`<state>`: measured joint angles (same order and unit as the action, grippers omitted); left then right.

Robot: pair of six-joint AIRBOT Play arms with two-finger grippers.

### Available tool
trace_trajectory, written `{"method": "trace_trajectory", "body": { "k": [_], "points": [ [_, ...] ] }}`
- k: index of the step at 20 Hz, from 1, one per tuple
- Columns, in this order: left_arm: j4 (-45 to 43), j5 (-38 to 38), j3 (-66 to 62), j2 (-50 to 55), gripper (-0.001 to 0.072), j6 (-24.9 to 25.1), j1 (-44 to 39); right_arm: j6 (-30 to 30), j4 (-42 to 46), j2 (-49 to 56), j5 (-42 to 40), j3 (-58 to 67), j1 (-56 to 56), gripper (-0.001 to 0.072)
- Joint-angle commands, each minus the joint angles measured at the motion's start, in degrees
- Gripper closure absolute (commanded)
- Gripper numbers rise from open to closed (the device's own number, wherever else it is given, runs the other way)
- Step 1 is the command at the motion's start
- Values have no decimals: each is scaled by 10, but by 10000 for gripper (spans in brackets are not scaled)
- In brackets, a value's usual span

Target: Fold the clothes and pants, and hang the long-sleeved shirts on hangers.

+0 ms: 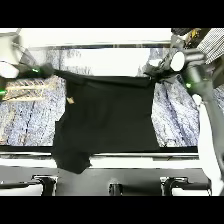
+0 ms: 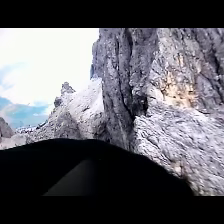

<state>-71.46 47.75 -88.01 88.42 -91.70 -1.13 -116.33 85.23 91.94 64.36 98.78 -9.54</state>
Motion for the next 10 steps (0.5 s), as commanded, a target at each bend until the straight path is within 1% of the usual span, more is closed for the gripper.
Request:
{"method": "trace_trajectory", "body": {
  "k": [1,3,5,6,7,8,9,10],
  "points": [
    [7,-43,1,115,693,-9,-33,67,-180,114,-92,1,60,685],
    [10,-44,1,137,693,-9,-40,93,-230,141,-123,1,73,684],
    [29,-42,1,144,689,-8,-42,96,-233,154,-142,1,71,683],
    [36,-35,0,142,655,-9,-42,96,-239,156,-141,1,71,652],
    [42,-19,-7,139,539,-8,-37,96,-249,156,-135,1,71,561],
    [45,11,-21,135,412,-8,-28,101,-266,150,-118,1,78,444],
    [46,48,-36,126,351,-3,-15,122,-290,139,-88,1,90,317],
    [46,90,-48,111,307,12,3,163,-314,124,-50,1,107,253]
  ]
}}
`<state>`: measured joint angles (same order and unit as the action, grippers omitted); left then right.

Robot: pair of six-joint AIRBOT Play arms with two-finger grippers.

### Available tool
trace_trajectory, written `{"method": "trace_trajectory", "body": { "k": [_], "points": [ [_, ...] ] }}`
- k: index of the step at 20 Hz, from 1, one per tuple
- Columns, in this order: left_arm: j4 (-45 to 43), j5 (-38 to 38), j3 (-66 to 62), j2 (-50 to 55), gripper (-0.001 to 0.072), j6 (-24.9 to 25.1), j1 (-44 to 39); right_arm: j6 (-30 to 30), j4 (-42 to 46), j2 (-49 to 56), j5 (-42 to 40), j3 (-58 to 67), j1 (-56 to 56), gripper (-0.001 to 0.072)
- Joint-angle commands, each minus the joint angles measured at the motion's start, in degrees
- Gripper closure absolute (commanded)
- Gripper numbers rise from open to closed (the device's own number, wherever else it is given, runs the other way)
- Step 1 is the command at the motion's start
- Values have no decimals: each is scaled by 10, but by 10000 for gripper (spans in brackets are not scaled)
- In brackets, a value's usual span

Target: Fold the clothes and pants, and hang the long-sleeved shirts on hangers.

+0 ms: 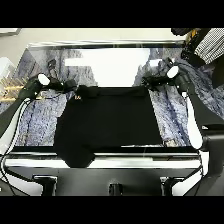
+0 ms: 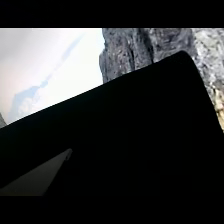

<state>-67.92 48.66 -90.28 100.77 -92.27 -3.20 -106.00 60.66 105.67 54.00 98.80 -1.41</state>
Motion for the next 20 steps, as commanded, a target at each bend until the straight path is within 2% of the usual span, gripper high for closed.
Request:
{"method": "trace_trajectory", "body": {
  "k": [1,4,6,10,15,20],
  "points": [
    [10,117,-29,-34,307,36,43,107,-82,-34,108,0,48,237],
    [6,210,-23,-117,308,53,123,203,-65,-97,274,0,120,238],
    [15,236,8,-174,308,55,180,250,-39,-129,353,-7,161,241],
    [31,232,201,-310,309,58,265,254,-35,-209,355,-148,230,241],
    [33,203,453,-448,308,67,304,262,52,-288,324,-403,269,241],
    [32,203,512,-478,309,70,304,291,61,-298,276,-511,269,240]
  ]
}}
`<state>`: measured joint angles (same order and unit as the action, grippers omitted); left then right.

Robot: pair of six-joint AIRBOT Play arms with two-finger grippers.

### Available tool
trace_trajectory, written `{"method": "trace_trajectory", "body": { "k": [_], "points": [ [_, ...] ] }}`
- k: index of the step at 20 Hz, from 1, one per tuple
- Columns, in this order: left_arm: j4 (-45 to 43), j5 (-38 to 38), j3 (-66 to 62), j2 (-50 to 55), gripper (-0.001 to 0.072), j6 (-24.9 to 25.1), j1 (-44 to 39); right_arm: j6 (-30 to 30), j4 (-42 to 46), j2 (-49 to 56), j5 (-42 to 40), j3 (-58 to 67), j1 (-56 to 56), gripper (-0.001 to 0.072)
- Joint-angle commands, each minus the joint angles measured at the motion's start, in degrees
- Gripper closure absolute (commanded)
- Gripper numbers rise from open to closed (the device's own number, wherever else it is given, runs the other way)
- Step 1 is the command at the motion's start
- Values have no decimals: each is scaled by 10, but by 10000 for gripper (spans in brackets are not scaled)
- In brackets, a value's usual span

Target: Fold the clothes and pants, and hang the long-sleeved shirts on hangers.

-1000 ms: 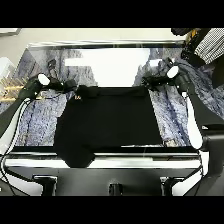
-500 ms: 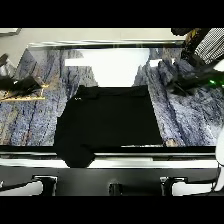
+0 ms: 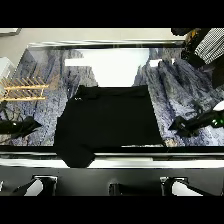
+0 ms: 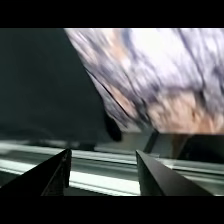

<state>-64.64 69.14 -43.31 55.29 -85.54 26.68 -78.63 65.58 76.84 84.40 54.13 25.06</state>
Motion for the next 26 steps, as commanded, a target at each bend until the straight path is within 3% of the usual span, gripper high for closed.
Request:
{"method": "trace_trajectory", "body": {
  "k": [1,9,11,12,14,16,22,26],
  "points": [
    [-1,-2,42,-24,308,3,5,28,-3,-10,-40,-76,4,240],
    [-1,-12,42,-22,292,3,5,70,-66,-10,-97,-155,4,238],
    [-1,-12,42,-21,159,3,5,80,-96,-10,-127,-161,4,238],
    [-1,-13,42,-21,150,3,5,86,-112,-10,-144,-162,4,238],
    [-3,-13,42,-21,151,3,5,103,-147,-9,-165,-162,3,244],
    [-3,-12,42,-21,150,8,5,110,-160,-8,-165,-163,3,336],
    [-3,-7,76,-21,150,19,41,120,-136,-8,-98,-163,3,337],
    [6,-6,107,-21,151,32,47,120,-134,-8,-103,-164,3,338]
  ]
}}
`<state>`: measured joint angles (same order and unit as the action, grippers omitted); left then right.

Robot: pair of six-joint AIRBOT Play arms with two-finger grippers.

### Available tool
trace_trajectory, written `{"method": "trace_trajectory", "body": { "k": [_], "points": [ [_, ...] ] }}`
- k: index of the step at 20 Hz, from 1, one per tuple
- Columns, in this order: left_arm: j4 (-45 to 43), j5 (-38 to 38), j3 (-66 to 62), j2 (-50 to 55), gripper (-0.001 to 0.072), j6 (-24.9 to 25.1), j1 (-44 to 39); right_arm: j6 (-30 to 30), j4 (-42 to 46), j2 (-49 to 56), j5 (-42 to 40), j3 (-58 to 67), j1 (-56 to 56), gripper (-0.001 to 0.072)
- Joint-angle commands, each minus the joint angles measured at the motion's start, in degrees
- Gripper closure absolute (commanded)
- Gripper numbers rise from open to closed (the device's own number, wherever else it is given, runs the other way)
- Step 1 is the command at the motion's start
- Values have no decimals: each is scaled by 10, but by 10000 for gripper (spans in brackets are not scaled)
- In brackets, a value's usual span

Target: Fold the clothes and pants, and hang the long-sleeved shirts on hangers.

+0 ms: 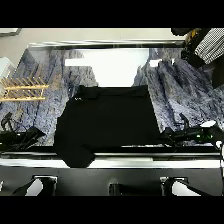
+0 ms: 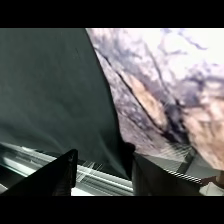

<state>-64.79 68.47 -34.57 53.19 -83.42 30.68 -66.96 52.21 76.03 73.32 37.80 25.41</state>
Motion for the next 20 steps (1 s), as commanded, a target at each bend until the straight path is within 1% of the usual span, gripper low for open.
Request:
{"method": "trace_trajectory", "body": {
  "k": [1,4,6,7,8,9,13,16,20],
  "points": [
    [8,0,25,0,151,11,7,3,-1,0,7,-6,0,338],
    [10,-3,36,0,151,12,7,6,-4,0,-19,-39,0,359],
    [10,-5,37,0,150,13,7,19,-5,0,-43,-52,0,376],
    [14,-3,37,0,151,24,7,19,-6,0,-55,-52,0,452],
    [14,0,37,0,150,33,7,26,-8,-1,-64,-52,0,627],
    [18,1,37,0,151,41,7,29,-10,-1,-71,-52,0,683],
    [39,0,48,2,151,60,6,31,-11,-6,-76,-52,0,683],
    [70,-1,75,3,151,76,6,33,-21,-17,-59,-52,0,684],
    [70,-4,110,3,158,85,7,31,-22,-56,-39,-52,0,684]
  ]
}}
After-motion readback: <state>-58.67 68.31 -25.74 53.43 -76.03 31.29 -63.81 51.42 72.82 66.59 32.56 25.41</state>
